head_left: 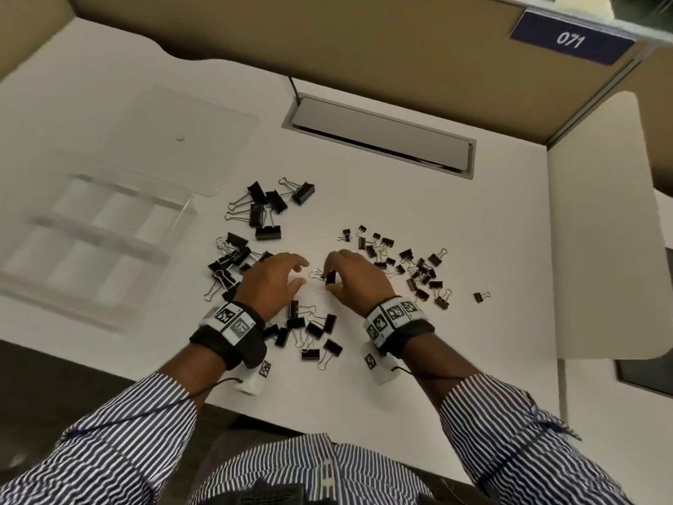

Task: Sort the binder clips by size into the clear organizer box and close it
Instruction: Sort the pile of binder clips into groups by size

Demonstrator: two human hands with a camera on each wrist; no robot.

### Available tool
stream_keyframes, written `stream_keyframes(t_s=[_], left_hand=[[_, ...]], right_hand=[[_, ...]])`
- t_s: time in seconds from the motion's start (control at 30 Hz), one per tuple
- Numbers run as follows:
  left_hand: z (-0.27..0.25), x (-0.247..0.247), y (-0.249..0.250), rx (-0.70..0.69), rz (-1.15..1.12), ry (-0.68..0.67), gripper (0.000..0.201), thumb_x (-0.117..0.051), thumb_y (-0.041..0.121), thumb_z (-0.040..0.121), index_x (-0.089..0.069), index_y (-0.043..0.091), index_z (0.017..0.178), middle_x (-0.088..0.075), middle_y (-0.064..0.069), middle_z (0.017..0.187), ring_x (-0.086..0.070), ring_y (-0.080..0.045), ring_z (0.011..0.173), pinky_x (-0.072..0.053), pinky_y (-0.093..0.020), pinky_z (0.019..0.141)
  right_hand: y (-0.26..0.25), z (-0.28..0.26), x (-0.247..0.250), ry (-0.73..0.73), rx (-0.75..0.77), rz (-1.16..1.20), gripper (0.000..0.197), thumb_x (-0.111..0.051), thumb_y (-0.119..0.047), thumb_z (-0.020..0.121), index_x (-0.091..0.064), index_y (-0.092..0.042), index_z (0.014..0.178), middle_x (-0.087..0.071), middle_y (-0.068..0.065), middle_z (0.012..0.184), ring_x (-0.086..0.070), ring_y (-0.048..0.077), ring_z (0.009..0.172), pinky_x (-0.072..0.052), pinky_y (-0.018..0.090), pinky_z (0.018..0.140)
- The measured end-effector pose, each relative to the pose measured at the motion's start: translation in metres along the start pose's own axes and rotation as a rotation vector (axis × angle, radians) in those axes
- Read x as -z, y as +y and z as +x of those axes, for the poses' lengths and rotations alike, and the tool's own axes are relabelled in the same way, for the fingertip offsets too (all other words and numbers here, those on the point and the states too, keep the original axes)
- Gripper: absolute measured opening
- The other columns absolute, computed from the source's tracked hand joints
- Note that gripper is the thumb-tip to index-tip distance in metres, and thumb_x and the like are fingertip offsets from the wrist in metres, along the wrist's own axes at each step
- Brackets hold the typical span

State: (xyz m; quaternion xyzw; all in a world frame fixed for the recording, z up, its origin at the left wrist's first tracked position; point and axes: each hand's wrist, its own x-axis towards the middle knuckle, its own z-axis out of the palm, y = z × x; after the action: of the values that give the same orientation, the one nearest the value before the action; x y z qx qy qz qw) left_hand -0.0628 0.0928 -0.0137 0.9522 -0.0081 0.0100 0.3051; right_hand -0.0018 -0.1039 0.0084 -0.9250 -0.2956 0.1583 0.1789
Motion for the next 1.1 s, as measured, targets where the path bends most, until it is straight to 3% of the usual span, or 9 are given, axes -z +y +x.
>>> stream_keyframes(t_s=[0.17, 0.3, 0.43, 0.6, 0.77, 0.97, 1.1], left_hand=[[0.009, 0.008, 0.005, 0.1, 0.035, 0.046, 0.031, -0.072, 0.02, 0.084, -0.066, 0.021, 0.114, -0.068, 0.005, 0.095, -0.063, -0.015, 0.089, -0.051, -0.033, 0.078], [0.011, 0.008, 0.003, 0.14, 0.087, -0.026, 0.031, -0.069, 0.024, 0.087, -0.063, 0.022, 0.118, -0.069, 0.006, 0.088, -0.063, -0.017, 0.085, -0.05, -0.031, 0.072], [0.01, 0.004, 0.001, 0.169, 0.117, -0.058, 0.032, -0.068, 0.028, 0.087, -0.062, 0.024, 0.118, -0.069, 0.007, 0.084, -0.063, -0.016, 0.081, -0.051, -0.031, 0.071], [0.018, -0.004, 0.003, 0.178, 0.103, -0.113, 0.03, -0.065, 0.028, 0.089, -0.06, 0.025, 0.119, -0.069, 0.006, 0.087, -0.064, -0.018, 0.086, -0.051, -0.032, 0.074], [0.03, -0.013, 0.016, 0.142, 0.096, -0.151, 0.029, -0.065, 0.031, 0.09, -0.06, 0.027, 0.118, -0.068, 0.009, 0.088, -0.063, -0.014, 0.084, -0.052, -0.032, 0.075], [0.034, -0.033, 0.042, 0.043, 0.066, -0.226, 0.026, -0.065, 0.03, 0.089, -0.062, 0.03, 0.115, -0.065, 0.012, 0.085, -0.061, -0.011, 0.083, -0.052, -0.032, 0.077], [0.033, -0.045, 0.059, 0.011, 0.061, -0.262, 0.026, -0.066, 0.028, 0.088, -0.063, 0.031, 0.113, -0.066, 0.012, 0.088, -0.06, -0.01, 0.084, -0.049, -0.028, 0.074]], right_hand=[[-0.014, 0.043, -0.008, -0.012, 0.011, -0.036, 0.024, -0.069, -0.022, 0.085, -0.052, -0.018, 0.101, -0.057, 0.003, 0.104, -0.055, 0.025, 0.097, -0.049, 0.037, 0.069], [-0.012, 0.058, -0.019, -0.025, 0.017, -0.05, 0.025, -0.067, -0.02, 0.084, -0.052, -0.016, 0.103, -0.053, 0.005, 0.107, -0.052, 0.026, 0.099, -0.048, 0.036, 0.065], [-0.001, 0.052, -0.023, 0.05, -0.047, 0.009, 0.022, -0.067, -0.024, 0.084, -0.054, -0.019, 0.1, -0.054, 0.001, 0.105, -0.052, 0.021, 0.097, -0.049, 0.036, 0.065], [0.016, 0.032, -0.025, -0.009, -0.129, 0.036, 0.011, -0.067, -0.027, 0.085, -0.059, -0.02, 0.09, -0.06, 0.0, 0.097, -0.055, 0.023, 0.095, -0.05, 0.037, 0.073], [0.04, -0.006, -0.019, -0.057, -0.141, 0.063, 0.009, -0.064, -0.029, 0.087, -0.062, -0.021, 0.087, -0.055, -0.004, 0.096, -0.051, 0.02, 0.098, -0.049, 0.039, 0.074], [0.079, -0.055, 0.006, 0.246, -0.305, 0.203, 0.007, -0.065, -0.03, 0.09, -0.062, -0.026, 0.085, -0.059, -0.009, 0.09, -0.054, 0.01, 0.081, -0.044, 0.027, 0.068], [0.097, -0.092, 0.012, 0.241, -0.541, 0.205, 0.008, -0.06, -0.025, 0.089, -0.057, -0.03, 0.083, -0.061, -0.01, 0.084, -0.06, 0.017, 0.08, -0.04, 0.028, 0.065]])
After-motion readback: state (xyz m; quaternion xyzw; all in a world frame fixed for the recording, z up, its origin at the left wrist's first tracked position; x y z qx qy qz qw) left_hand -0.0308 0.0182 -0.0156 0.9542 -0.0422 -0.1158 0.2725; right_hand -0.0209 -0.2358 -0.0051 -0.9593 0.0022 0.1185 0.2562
